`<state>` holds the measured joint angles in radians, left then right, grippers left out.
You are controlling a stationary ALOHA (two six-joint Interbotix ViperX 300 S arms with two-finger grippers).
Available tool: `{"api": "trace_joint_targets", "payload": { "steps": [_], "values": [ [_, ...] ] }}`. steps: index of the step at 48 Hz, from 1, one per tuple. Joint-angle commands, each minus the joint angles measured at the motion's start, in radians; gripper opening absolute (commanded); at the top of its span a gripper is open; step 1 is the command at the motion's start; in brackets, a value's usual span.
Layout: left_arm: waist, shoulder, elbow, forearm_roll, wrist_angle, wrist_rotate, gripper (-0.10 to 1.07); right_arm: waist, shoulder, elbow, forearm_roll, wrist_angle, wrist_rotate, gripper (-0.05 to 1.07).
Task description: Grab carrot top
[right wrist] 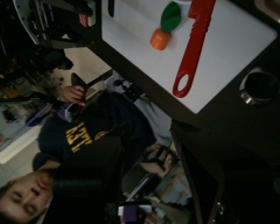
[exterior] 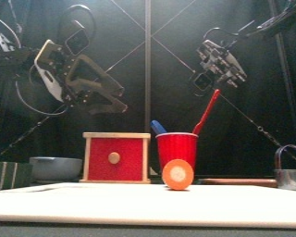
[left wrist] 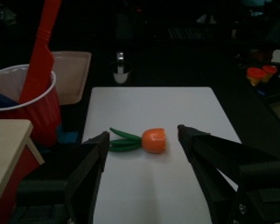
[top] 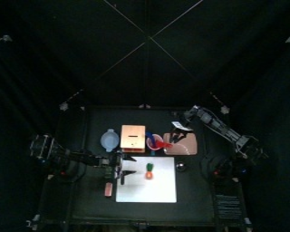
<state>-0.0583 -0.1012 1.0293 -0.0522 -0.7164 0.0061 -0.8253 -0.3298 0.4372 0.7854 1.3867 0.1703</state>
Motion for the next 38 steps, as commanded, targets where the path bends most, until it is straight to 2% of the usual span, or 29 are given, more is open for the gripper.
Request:
{"api": "trace_joint_targets", "payload": {
  "steps": [1,11,16,20,27,38],
  "values": [
    [0.006,-0.017,-0.031,-0.002,-0.009,0.003,0.96,0.043,-0.098,0.075,-0.018,-0.106,-0.035,0.79],
    [0.015,-0.015,-0.051,-0.011,-0.011,0.003,0.96,0.213,-0.273,0.305,-0.057,-0.433,0.005,0.79],
    [0.031,-0.017,-0.054,-0.012,-0.011,0.003,0.96,0.293,-0.364,0.387,-0.089,-0.600,0.095,0.79],
    [0.043,-0.017,-0.054,-0.011,-0.011,0.005,0.96,0.351,-0.400,0.425,-0.144,-0.675,0.158,0.79],
    [0.061,-0.028,-0.057,-0.011,-0.009,0.005,0.96,0.462,-0.379,0.460,-0.291,-0.770,0.270,0.79],
    [0.067,-0.031,-0.083,-0.060,0.006,-0.005,0.96,0.690,-0.276,0.465,-0.649,-1.037,0.344,0.79]
  ]
}}
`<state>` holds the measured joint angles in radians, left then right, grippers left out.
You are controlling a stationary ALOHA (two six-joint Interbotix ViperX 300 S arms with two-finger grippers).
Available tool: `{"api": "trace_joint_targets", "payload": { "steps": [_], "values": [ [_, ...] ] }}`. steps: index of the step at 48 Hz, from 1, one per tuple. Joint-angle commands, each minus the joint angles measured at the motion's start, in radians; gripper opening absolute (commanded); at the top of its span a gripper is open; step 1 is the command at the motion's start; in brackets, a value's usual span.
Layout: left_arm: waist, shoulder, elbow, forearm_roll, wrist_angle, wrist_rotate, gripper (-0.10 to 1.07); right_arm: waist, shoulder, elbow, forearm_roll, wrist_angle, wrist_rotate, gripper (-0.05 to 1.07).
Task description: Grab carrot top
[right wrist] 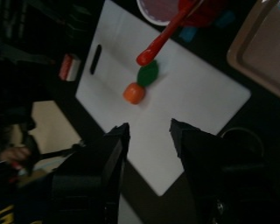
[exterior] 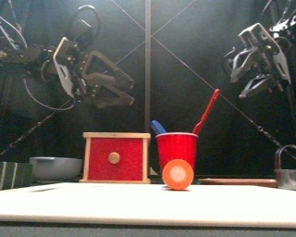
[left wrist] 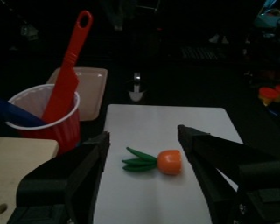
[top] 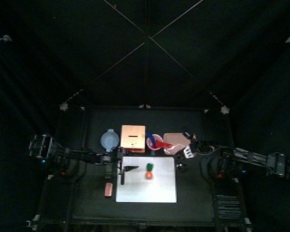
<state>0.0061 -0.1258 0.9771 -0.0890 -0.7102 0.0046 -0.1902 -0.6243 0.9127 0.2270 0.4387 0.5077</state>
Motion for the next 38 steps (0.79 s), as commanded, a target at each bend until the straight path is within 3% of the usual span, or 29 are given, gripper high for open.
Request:
{"api": "trace_joint_targets", "payload": {
  "steps": [1,4,14,22,38],
  "values": [
    [0.000,-0.003,-0.035,-0.035,0.002,-0.005,0.96,0.071,0.029,-0.008,-0.120,-0.118,0.011,0.79],
    [-0.002,0.009,-0.052,-0.091,0.008,-0.005,0.95,0.100,0.054,0.003,-0.190,-0.186,0.028,0.79],
    [-0.055,0.069,-0.133,-0.403,0.021,0.009,0.95,0.173,0.120,0.026,-0.383,-0.322,0.032,0.79],
    [-0.092,0.106,-0.179,-0.449,0.078,0.064,0.95,0.221,0.124,0.057,-0.575,-0.419,0.049,0.79],
    [-0.106,0.169,-0.337,-0.887,0.416,0.078,0.95,0.219,0.109,0.126,-0.578,-0.479,0.049,0.79]
  ]
}}
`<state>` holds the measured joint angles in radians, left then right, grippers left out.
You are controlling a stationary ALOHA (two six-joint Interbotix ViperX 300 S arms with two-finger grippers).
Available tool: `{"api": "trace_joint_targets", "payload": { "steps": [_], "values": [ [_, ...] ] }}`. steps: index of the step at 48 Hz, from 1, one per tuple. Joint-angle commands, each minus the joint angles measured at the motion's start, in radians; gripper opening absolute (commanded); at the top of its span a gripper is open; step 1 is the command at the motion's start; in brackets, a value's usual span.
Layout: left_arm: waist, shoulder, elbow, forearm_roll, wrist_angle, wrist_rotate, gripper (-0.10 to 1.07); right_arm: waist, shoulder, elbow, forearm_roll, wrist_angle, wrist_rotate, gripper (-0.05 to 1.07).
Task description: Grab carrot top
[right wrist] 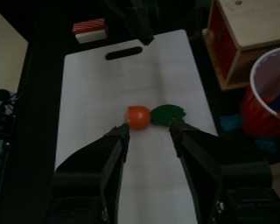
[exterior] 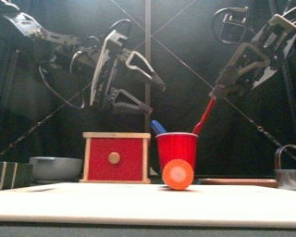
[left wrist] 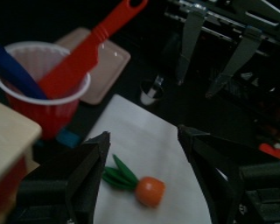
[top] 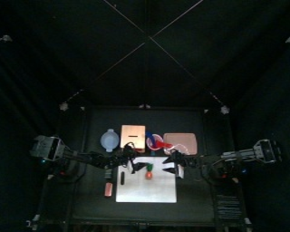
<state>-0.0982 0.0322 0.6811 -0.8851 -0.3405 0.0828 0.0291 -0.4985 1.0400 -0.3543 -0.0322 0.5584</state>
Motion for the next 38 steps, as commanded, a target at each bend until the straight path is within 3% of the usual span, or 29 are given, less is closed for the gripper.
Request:
{"api": "trace_joint_targets", "payload": {
  "steps": [1,19,28,38],
  "values": [
    [-0.002,0.017,-0.048,-0.117,0.052,-0.002,0.95,0.000,-0.018,0.000,0.005,-0.009,-0.002,0.79],
    [0.002,0.100,-0.121,-0.621,0.156,-0.002,0.90,-0.002,-0.021,0.018,0.051,0.064,-0.003,0.79],
    [-0.003,0.152,-0.147,-0.646,0.172,-0.003,0.82,-0.002,-0.021,0.028,0.043,0.095,-0.014,0.79],
    [-0.003,0.163,-0.129,-0.632,0.172,-0.002,0.82,-0.002,-0.023,0.044,0.040,0.107,-0.014,0.79]
  ]
}}
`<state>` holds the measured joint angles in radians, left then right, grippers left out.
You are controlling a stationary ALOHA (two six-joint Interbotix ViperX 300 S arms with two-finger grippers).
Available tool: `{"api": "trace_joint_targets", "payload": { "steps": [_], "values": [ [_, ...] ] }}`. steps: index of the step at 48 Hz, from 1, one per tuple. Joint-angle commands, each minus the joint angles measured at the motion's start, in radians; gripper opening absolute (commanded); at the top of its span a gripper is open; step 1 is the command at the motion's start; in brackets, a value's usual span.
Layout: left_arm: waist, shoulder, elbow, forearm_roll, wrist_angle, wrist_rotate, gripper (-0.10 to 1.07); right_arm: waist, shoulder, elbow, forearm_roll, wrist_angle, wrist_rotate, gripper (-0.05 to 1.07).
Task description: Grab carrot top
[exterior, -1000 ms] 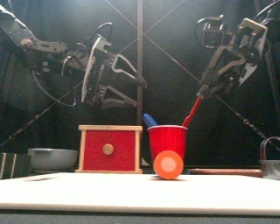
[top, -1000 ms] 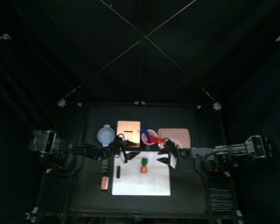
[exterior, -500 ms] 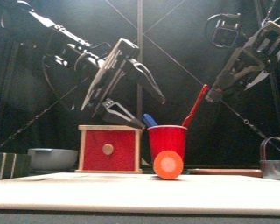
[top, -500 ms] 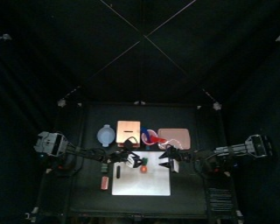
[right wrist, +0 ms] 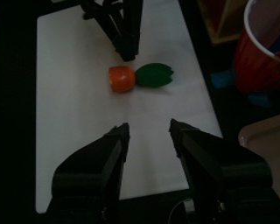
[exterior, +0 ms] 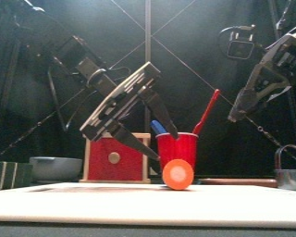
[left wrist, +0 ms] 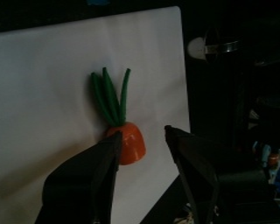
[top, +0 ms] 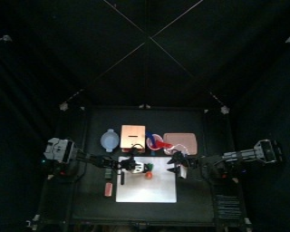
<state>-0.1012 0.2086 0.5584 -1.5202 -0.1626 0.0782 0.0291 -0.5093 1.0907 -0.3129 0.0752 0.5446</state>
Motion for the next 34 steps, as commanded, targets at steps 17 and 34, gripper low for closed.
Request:
{"api": "trace_joint_targets", "payload": {
  "steps": [17,34],
  "values": [
    [-0.015,0.032,-0.038,0.005,-0.002,0.003,0.95,-0.002,-0.015,0.006,-0.002,0.002,-0.002,0.79],
    [-0.032,0.084,-0.078,0.005,0.005,0.003,0.99,-0.002,-0.017,0.011,-0.003,0.002,-0.003,0.79]
  ]
}}
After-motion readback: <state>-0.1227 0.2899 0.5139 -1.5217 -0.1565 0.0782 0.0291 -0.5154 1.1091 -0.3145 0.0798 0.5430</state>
